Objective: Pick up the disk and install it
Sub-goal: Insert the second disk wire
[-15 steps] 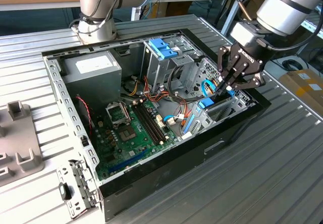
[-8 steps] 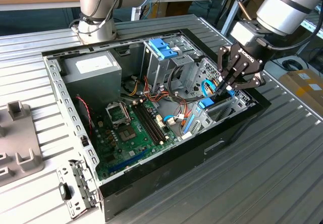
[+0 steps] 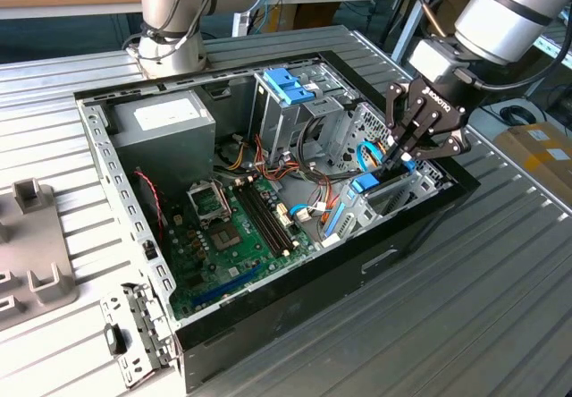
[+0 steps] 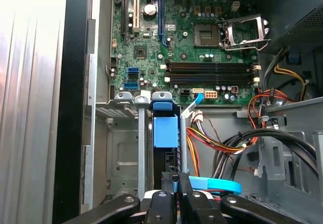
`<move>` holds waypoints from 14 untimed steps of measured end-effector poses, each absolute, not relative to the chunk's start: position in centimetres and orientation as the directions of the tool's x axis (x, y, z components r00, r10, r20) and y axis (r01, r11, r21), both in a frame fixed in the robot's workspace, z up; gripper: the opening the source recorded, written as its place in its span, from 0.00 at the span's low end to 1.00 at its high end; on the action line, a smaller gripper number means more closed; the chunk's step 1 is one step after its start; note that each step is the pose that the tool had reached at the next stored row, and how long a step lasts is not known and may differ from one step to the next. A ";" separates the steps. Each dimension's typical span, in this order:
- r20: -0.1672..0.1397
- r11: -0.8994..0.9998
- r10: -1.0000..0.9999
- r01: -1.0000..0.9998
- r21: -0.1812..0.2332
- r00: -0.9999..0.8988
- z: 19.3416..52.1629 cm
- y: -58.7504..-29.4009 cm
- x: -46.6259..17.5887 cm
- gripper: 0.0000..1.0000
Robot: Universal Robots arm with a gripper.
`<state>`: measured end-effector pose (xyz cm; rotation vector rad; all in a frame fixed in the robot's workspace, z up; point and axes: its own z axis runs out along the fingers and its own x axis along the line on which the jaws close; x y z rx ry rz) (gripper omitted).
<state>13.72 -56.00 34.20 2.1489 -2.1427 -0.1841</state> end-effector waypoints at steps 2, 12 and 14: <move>-0.014 -0.004 -1.000 -0.988 0.157 0.002 34.1 -56.0 13.7 0.16; -0.009 -0.003 -1.000 -0.988 0.156 0.002 33.7 -56.2 13.7 0.16; -0.013 -0.004 -1.000 -0.988 0.156 0.002 33.5 -56.2 13.7 0.16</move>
